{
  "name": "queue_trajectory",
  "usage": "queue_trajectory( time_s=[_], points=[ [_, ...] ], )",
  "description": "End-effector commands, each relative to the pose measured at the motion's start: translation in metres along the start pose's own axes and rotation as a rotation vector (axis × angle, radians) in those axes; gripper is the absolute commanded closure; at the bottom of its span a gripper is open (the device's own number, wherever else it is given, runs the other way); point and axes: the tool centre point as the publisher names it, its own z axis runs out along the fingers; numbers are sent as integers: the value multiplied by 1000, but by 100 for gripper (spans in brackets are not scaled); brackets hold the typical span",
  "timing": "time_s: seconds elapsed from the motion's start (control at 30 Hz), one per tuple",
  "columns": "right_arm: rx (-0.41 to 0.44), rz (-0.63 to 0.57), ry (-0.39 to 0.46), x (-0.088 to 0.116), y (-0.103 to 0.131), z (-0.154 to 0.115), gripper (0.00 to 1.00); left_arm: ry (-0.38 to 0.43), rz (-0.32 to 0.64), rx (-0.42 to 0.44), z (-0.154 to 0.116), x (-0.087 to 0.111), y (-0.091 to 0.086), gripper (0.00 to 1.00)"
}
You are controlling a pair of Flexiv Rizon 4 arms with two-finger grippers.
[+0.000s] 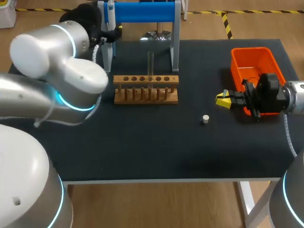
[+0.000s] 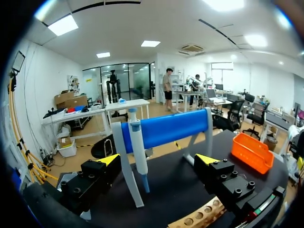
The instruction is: Invert the test tube, pick up the pipette, mount the tip to pipette, aspirate from beaker and dispense into the tube, eject the tip, return the pipette, and cap with the stopper.
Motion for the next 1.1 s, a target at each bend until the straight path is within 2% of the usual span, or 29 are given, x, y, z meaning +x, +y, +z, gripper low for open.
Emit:
queue_trajectory(
  time_s=[0.03, 0.33, 0.73, 0.93, 1.0, 1.1],
  points=[
    [1, 0, 0, 1, 0, -1, 100, -102, -11, 26, 24, 3, 2, 0],
    [1, 0, 0, 1, 0, -1, 100, -166, -42, 56, 40, -4, 0, 0],
    [1, 0, 0, 1, 0, -1, 100, -190, -59, 68, 59, -12, 2, 0],
    [1, 0, 0, 1, 0, -1, 100, -184, -56, 74, 69, -12, 2, 15],
    [1, 0, 0, 1, 0, -1, 100, -186, -58, 74, 72, -13, 2, 32],
    [1, 0, 0, 1, 0, -1, 100, -192, -62, 77, 74, -15, 2, 26]
  ],
)
